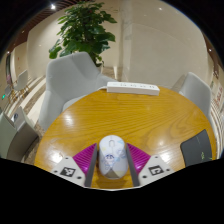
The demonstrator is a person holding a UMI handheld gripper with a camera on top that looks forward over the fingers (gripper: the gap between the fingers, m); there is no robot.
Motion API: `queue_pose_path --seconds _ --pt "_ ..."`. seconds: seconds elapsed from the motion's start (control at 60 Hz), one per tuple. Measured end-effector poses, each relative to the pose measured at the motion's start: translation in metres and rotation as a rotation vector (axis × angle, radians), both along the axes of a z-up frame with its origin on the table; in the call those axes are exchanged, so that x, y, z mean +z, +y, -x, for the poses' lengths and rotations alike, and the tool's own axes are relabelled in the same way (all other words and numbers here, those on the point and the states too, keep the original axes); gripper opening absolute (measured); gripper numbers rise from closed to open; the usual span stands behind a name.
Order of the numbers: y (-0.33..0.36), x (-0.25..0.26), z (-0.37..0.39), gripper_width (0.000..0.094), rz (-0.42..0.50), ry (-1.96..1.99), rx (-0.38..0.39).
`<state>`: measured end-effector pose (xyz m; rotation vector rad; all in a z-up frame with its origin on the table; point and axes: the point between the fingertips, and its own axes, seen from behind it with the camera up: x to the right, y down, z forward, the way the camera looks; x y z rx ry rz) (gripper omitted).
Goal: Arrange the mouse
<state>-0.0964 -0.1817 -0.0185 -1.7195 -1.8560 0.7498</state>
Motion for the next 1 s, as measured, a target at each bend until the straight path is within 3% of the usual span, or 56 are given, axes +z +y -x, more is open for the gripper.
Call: queue_pose_path --seconds 0.033,0.183,0.367,0.5,0.633,0.75,0.9,1.0 --pt "-0.002 0.000 0.001 0.0494 0.000 0.002 0.010" --pt "-0.007 0.000 0.004 0.0427 -0.017 0.011 0.051" --pt "-0.009 0.013 -0.003 0.0406 0.017 -0.010 0.019" --pt "0.007 0.072 -0.002 0.0404 0.049 0.055 0.000" --pt "0.075 0.136 0.010 0.0404 0.061 0.135 -0.070" --pt "0.171 0.160 0.011 0.0403 0.023 0.176 -0.158" --pt "0.282 0.119 -0.004 0.0400 -0.008 0.134 -0.232" --pt "0.322 0.070 -0.020 0.0402 -0.048 0.070 -0.219"
